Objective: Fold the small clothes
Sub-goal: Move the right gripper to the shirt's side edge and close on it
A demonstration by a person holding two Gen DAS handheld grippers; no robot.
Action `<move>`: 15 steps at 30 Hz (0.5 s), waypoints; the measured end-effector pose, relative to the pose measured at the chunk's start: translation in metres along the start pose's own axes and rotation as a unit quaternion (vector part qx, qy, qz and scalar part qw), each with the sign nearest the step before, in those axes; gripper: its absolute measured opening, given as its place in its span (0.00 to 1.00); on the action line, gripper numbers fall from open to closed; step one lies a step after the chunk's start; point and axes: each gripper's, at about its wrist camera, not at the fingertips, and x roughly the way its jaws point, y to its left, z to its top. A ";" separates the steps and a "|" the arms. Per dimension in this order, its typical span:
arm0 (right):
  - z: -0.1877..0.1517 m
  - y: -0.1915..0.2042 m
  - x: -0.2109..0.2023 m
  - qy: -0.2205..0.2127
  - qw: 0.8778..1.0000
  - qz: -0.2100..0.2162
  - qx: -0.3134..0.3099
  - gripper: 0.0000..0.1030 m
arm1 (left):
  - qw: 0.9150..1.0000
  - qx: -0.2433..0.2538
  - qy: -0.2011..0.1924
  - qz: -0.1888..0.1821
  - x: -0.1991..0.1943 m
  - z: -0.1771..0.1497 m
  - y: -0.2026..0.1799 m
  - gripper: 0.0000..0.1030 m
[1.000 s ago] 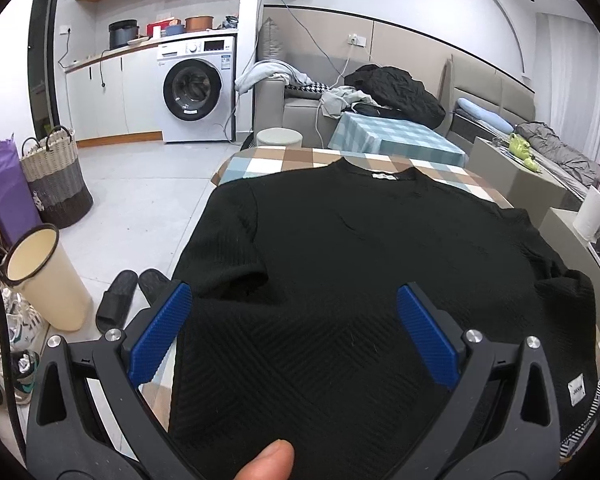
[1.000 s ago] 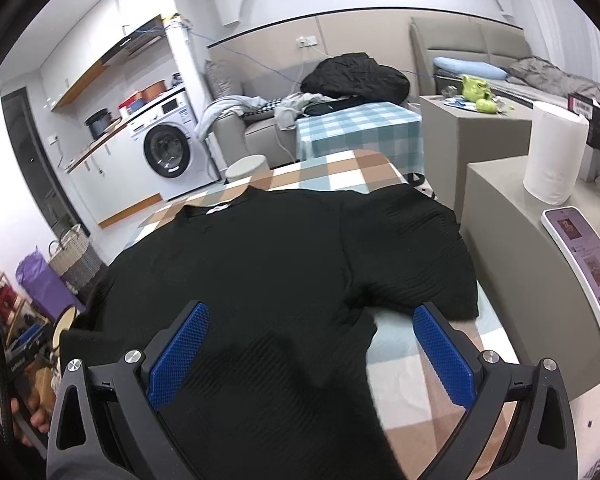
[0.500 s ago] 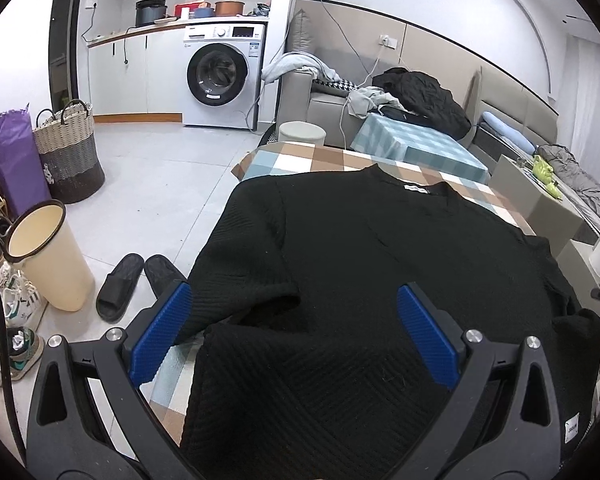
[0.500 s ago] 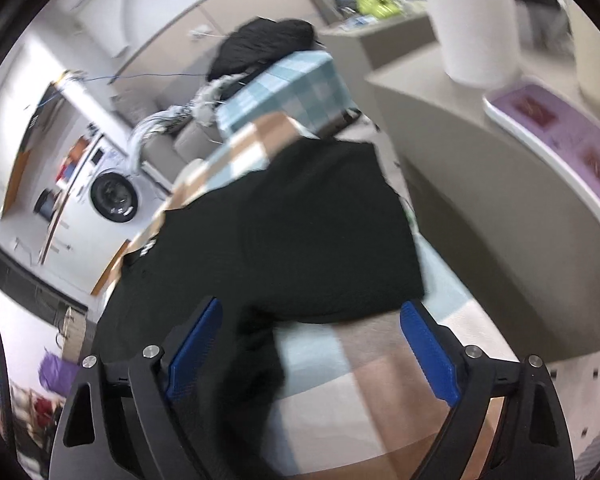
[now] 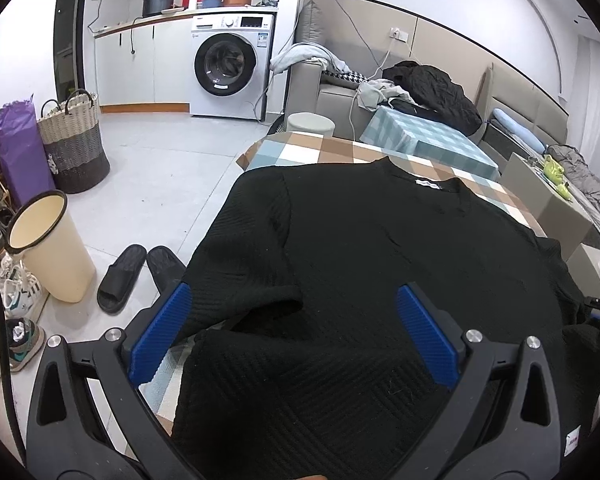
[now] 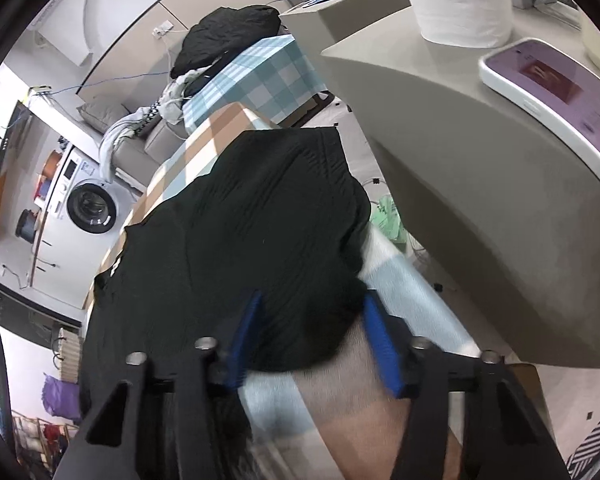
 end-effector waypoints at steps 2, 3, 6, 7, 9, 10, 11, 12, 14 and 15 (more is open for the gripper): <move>0.004 0.006 0.005 0.001 1.000 -0.012 -0.006 0.27 | 1.000 0.005 -0.002 0.001 0.002 0.001 -0.002 0.99; 0.005 0.008 0.006 0.000 1.000 -0.020 -0.011 0.21 | 1.000 0.006 -0.002 0.002 0.001 0.000 -0.001 0.99; 0.005 0.015 0.005 -0.009 0.999 -0.039 -0.029 0.12 | 1.000 0.007 -0.002 0.005 0.000 -0.002 0.001 0.99; 0.004 0.017 0.001 -0.018 0.998 -0.046 -0.035 0.11 | 1.000 0.005 -0.002 0.007 0.002 -0.002 0.002 0.99; 0.007 0.022 -0.006 -0.032 0.998 -0.044 -0.041 0.11 | 1.000 0.003 -0.001 0.013 0.002 -0.002 0.004 0.99; 0.007 0.025 -0.009 -0.036 0.997 -0.042 -0.044 0.11 | 1.000 0.002 -0.001 0.010 0.002 -0.002 0.005 0.99; 0.010 0.030 -0.012 -0.040 0.997 -0.038 -0.050 0.11 | 1.000 0.000 -0.002 0.008 0.002 -0.002 0.007 0.99; 0.013 0.037 -0.016 -0.044 0.997 -0.031 -0.057 0.10 | 1.000 -0.002 -0.003 0.009 0.003 -0.002 0.008 0.99; 0.018 0.061 -0.021 -0.056 0.995 -0.009 -0.077 0.10 | 1.000 -0.002 -0.003 0.006 0.003 -0.001 0.009 0.99; 0.019 0.076 -0.023 -0.060 0.994 0.008 -0.091 0.10 | 1.000 -0.002 -0.004 0.005 0.002 -0.001 0.010 0.99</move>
